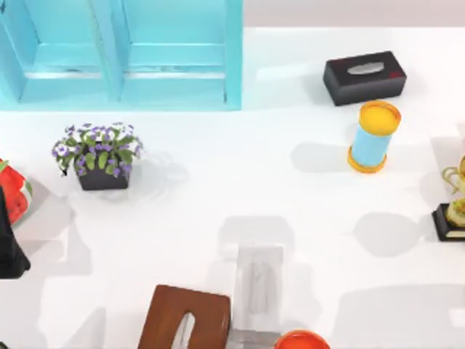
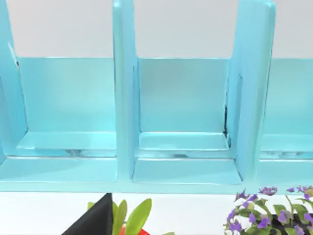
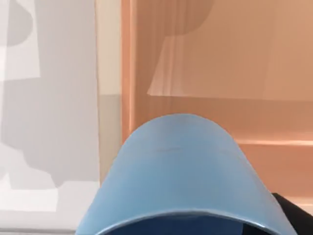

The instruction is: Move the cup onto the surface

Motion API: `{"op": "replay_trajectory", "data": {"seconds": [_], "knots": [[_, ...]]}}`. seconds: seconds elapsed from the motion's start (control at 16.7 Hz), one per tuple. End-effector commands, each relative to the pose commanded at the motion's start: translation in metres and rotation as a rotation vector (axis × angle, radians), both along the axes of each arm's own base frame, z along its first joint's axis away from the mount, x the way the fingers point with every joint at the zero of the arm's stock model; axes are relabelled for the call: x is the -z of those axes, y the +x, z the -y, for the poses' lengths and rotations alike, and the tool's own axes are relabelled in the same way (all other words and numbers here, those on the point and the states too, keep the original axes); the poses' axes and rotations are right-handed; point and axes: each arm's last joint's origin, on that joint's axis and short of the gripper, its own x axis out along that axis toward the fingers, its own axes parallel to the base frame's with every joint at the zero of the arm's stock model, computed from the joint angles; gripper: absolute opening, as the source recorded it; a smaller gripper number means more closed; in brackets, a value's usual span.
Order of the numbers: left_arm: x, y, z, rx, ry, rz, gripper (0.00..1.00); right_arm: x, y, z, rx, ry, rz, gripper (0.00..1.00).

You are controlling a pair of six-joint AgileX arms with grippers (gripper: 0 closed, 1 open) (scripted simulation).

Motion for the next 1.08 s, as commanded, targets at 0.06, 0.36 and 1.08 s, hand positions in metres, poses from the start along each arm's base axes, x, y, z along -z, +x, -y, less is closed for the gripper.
{"op": "replay_trajectory", "data": {"seconds": [0.06, 0.36, 1.08], "knots": [[0.0, 0.0, 0.0, 0.0, 0.0, 0.0, 1.0, 0.0, 0.0, 0.0, 0.0, 0.0, 0.0, 0.0], [0.0, 0.0, 0.0, 0.0, 0.0, 0.0, 1.0, -0.003, 0.008, -0.003, 0.008, 0.003, 0.006, 0.0], [0.0, 0.0, 0.0, 0.0, 0.0, 0.0, 1.0, -0.049, 0.147, -0.145, 0.051, 0.056, 0.09, 0.0]]}}
